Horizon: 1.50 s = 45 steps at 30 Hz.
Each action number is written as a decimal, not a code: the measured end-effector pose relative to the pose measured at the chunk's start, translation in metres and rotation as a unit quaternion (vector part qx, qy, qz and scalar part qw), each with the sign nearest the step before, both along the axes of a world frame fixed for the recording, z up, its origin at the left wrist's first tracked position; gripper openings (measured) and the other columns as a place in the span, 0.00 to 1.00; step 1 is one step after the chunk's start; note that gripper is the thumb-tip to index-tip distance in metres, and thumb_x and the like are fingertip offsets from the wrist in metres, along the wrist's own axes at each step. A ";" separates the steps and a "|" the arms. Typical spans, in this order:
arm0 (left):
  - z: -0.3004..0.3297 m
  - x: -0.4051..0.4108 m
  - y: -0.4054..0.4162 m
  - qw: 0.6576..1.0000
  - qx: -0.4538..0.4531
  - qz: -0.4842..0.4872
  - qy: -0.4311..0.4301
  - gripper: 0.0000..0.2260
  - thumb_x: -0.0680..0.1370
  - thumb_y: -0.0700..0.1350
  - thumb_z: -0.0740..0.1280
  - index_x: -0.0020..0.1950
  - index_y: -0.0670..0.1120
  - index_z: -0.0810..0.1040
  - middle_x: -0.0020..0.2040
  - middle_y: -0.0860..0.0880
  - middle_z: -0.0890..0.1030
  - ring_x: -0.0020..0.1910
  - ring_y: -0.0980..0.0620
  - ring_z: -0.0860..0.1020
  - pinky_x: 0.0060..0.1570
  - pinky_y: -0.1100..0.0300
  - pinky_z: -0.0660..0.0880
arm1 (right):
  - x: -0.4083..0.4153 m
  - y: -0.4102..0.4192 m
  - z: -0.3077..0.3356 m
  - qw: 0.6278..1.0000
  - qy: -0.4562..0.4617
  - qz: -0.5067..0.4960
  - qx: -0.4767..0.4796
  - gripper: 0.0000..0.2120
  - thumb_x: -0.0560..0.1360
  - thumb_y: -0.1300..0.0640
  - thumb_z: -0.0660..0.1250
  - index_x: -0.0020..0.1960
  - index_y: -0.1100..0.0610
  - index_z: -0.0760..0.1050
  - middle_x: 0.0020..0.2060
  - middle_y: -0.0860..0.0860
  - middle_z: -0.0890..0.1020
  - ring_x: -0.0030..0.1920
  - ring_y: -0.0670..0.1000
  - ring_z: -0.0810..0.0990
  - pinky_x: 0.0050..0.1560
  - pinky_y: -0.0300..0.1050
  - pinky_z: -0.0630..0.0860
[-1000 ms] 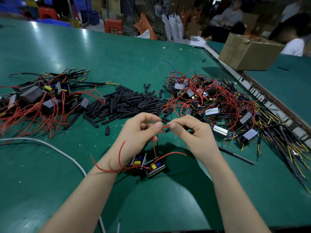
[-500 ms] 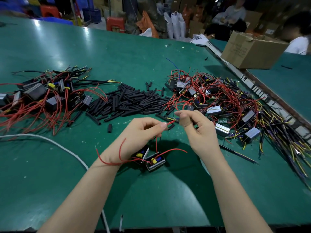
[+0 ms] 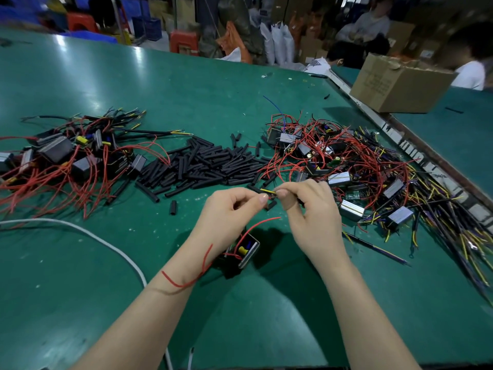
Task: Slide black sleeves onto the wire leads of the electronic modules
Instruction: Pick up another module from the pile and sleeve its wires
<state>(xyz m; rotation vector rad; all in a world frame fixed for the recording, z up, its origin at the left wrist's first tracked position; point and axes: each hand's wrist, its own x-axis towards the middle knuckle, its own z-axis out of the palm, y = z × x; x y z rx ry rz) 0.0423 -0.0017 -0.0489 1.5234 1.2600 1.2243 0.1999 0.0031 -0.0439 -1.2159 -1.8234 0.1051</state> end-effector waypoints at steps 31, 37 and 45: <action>0.030 -0.021 0.011 0.957 0.138 0.006 0.256 0.09 0.76 0.51 0.69 0.38 0.49 0.81 0.24 0.54 0.72 0.27 0.56 0.68 0.32 0.59 0.64 | 0.017 0.020 0.017 0.930 -0.270 -0.008 0.248 0.07 0.77 0.59 0.66 0.43 0.56 0.82 0.37 0.48 0.81 0.36 0.54 0.76 0.31 0.45 0.75; 0.037 -0.011 0.004 0.958 0.119 0.024 0.261 0.09 0.76 0.52 0.68 0.38 0.50 0.80 0.26 0.54 0.71 0.36 0.43 0.75 0.37 0.55 0.70 | 0.023 0.025 0.022 0.943 -0.253 0.028 0.214 0.11 0.77 0.62 0.61 0.44 0.59 0.82 0.37 0.50 0.82 0.35 0.56 0.76 0.33 0.46 0.77; 0.047 -0.005 0.005 0.926 0.162 0.065 0.333 0.11 0.77 0.54 0.64 0.41 0.50 0.80 0.32 0.50 0.73 0.42 0.41 0.77 0.37 0.55 0.71 | 0.020 0.040 0.028 0.946 -0.273 0.032 0.171 0.07 0.72 0.68 0.65 0.42 0.60 0.80 0.34 0.52 0.79 0.34 0.57 0.74 0.33 0.47 0.76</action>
